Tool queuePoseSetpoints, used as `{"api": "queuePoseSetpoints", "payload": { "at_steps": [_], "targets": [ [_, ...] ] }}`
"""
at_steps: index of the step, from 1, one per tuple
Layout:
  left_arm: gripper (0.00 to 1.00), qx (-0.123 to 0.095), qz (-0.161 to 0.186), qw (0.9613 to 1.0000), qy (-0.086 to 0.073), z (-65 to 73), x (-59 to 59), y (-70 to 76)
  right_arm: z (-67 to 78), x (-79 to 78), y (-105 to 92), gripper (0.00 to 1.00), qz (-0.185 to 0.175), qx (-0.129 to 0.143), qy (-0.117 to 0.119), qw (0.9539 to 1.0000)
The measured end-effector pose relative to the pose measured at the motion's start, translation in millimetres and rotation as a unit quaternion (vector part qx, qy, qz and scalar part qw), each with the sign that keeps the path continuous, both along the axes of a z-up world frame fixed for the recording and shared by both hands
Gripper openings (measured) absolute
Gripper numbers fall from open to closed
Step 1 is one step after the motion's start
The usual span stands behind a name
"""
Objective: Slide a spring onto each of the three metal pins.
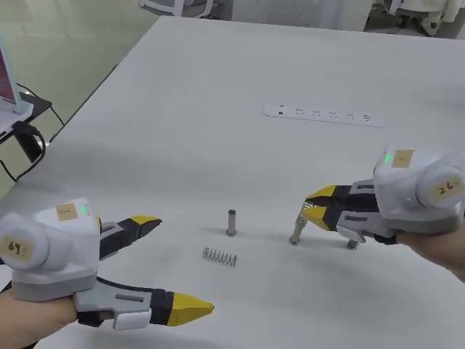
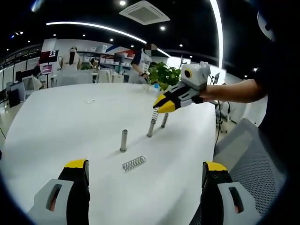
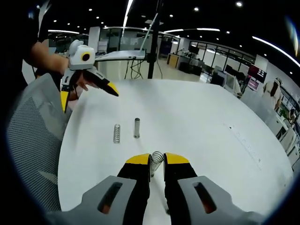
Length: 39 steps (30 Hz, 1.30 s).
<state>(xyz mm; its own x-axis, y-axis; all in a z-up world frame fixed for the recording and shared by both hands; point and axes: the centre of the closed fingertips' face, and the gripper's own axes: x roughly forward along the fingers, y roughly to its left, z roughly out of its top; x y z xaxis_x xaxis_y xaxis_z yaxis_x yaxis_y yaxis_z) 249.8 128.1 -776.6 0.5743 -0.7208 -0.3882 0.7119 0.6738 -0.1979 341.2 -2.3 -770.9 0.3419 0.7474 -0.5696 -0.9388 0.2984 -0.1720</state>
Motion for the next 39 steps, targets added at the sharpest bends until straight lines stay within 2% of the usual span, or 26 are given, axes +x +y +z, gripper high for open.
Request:
{"api": "queuePoseSetpoints", "payload": {
  "at_steps": [5, 12, 17, 21, 31, 37, 39],
  "targets": [
    [0.97, 0.002, 0.001, 1.0000, 0.000, -0.6, -0.6, 1.0, -15.3, 1.8, 1.7, 0.08, 0.003, -0.018, 0.009, 0.9998],
    [0.97, 0.002, 0.002, 1.0000, 0.002, -0.8, -1.8, 2.9, -33.8, 2.5, 3.0, 0.08, 0.016, -0.059, 0.004, 0.9981],
    [0.97, 0.001, 0.003, 1.0000, 0.001, 1.1, -1.6, 3.9, -40.4, 2.0, 2.5, 0.08, 0.015, -0.068, 0.010, 0.9975],
    [0.97, 0.001, 0.004, 1.0000, 0.000, 2.4, -0.4, 4.9, -40.2, 1.7, 3.0, 0.09, 0.013, -0.062, 0.016, 0.9978],
    [0.96, 0.000, -0.002, 1.0000, -0.001, 4.3, -0.1, 0.8, -34.7, 1.2, 2.2, 0.11, 0.013, -0.058, 0.015, 0.9981],
    [0.96, -0.001, -0.002, 1.0000, -0.003, 4.9, -0.2, 1.2, -25.4, -3.9, -5.8, 0.16, 0.005, -0.044, 0.013, 0.9989],
    [0.96, -0.004, 0.000, 1.0000, -0.003, 6.0, 0.5, 0.9, -18.4, -3.6, -7.8, 0.17, -0.012, -0.020, 0.019, 0.9995]
  ]
}}
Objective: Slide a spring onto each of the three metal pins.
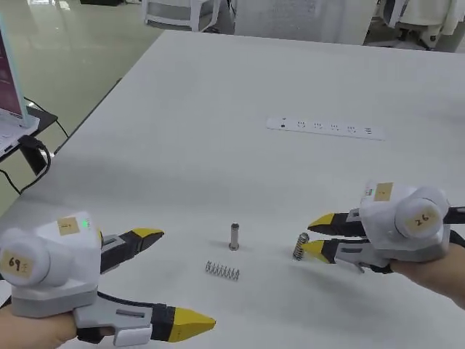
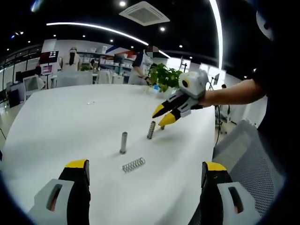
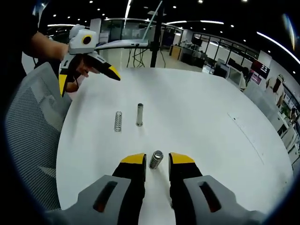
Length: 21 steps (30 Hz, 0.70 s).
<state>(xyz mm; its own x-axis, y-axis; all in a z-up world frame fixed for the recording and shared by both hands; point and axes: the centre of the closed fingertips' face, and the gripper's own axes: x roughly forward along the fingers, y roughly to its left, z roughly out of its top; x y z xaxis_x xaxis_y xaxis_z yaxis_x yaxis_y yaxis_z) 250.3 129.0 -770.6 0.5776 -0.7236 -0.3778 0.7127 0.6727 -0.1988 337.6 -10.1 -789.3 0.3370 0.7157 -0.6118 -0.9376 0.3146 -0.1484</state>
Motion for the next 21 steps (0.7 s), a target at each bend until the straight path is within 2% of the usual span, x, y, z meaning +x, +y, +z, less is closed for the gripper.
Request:
{"api": "queuePoseSetpoints", "payload": {
  "at_steps": [4, 8, 14, 21],
  "targets": [
    [0.97, -0.001, 0.000, 1.0000, -0.002, 1.4, 0.7, -1.8, 13.2, -4.3, -2.4, 0.20, -0.032, 0.062, 0.029, 0.9971],
    [0.97, -0.003, -0.001, 1.0000, -0.004, 2.6, 1.3, -2.3, 16.2, -11.9, -10.8, 0.22, -0.033, 0.068, 0.028, 0.9968],
    [0.97, -0.003, 0.000, 1.0000, -0.005, 2.8, 3.4, -2.1, 21.6, -25.6, -17.7, 0.24, -0.044, 0.098, 0.046, 0.9932],
    [0.97, -0.005, -0.003, 1.0000, -0.005, 4.6, 3.5, -5.7, 11.9, -35.7, -25.9, 0.24, -0.051, 0.097, 0.053, 0.9926]
  ]
}}
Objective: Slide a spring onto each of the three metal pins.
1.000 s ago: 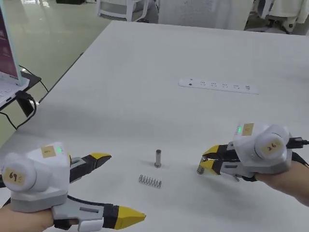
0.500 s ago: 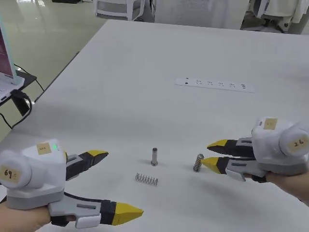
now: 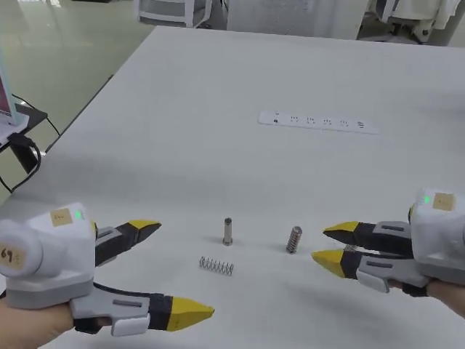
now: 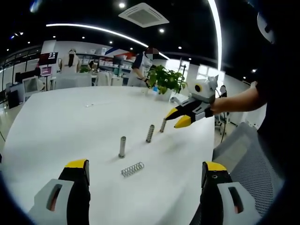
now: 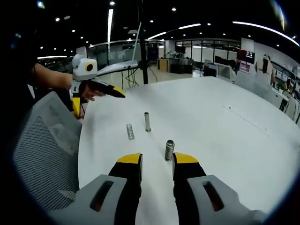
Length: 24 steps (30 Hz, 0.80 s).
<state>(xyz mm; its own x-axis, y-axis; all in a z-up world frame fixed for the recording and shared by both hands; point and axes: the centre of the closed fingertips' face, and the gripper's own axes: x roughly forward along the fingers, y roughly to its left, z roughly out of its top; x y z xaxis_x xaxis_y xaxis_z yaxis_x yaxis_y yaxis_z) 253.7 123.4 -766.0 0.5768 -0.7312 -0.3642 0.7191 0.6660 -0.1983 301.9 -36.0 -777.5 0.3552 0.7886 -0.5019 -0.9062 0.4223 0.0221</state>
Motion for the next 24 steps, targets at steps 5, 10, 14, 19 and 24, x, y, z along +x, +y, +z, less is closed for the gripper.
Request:
{"api": "queuePoseSetpoints", "payload": {
  "at_steps": [5, 10, 14, 19, 24],
  "targets": [
    [0.97, 0.001, 0.001, 1.0000, 0.001, 0.2, -0.6, 0.2, -12.6, -11.6, -6.0, 0.23, 0.000, -0.008, 0.011, 0.9999],
    [0.97, 0.001, 0.001, 1.0000, 0.001, 0.3, -1.8, -0.3, -20.9, -17.2, -14.2, 0.23, -0.009, -0.009, 0.022, 0.9997],
    [0.97, 0.000, 0.002, 1.0000, 0.001, 0.6, -2.6, -0.4, -23.8, -18.6, -18.8, 0.22, -0.017, -0.008, 0.025, 0.9995],
    [0.97, -0.002, 0.002, 1.0000, 0.002, 0.7, -3.3, -1.3, -28.6, -20.7, -22.6, 0.22, -0.021, -0.013, 0.028, 0.9993],
    [0.97, -0.002, 0.000, 1.0000, 0.004, -0.3, -5.2, -1.8, -30.7, -23.3, -20.2, 0.22, -0.016, -0.019, 0.027, 0.9993]
  ]
}}
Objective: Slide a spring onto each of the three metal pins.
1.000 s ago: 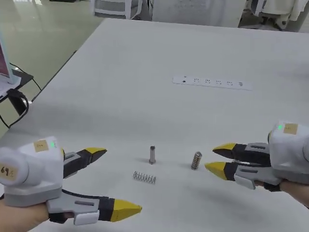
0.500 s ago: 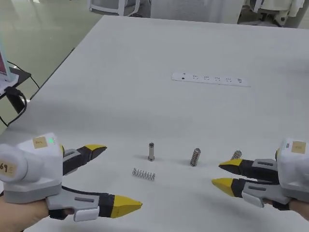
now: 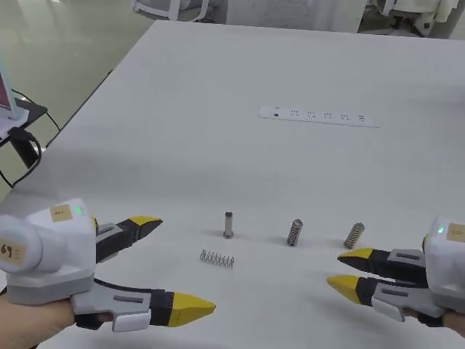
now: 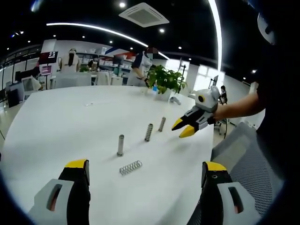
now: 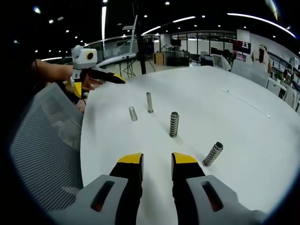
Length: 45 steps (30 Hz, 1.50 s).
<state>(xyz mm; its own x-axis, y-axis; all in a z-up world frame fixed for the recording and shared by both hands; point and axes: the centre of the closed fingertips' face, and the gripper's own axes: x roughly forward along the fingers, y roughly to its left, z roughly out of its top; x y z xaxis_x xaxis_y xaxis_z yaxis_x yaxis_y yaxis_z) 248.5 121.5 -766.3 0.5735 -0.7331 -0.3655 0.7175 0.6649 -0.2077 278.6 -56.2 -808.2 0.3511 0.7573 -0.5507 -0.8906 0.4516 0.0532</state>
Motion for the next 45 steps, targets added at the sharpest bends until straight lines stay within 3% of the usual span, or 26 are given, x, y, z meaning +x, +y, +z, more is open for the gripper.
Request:
{"api": "queuePoseSetpoints", "payload": {
  "at_steps": [14, 29, 37, 45],
  "targets": [
    [0.96, 0.003, 0.004, 1.0000, 0.002, -0.9, -1.8, 5.1, 8.0, 0.0, 34.5, 0.22, 0.032, 0.008, -0.008, 0.9994],
    [0.96, 0.007, 0.004, 1.0000, 0.003, -0.9, 0.6, 11.0, 17.2, -4.7, 106.3, 0.21, 0.088, 0.028, -0.021, 0.9955],
    [0.96, 0.009, 0.001, 0.9999, 0.005, -0.5, -0.8, 10.6, 14.4, -7.9, 129.5, 0.19, 0.109, 0.026, -0.021, 0.9935],
    [0.96, 0.011, -0.001, 0.9999, 0.006, 0.2, -2.5, 11.3, -2.3, -9.4, 149.7, 0.18, 0.134, 0.002, -0.026, 0.9906]
  ]
}}
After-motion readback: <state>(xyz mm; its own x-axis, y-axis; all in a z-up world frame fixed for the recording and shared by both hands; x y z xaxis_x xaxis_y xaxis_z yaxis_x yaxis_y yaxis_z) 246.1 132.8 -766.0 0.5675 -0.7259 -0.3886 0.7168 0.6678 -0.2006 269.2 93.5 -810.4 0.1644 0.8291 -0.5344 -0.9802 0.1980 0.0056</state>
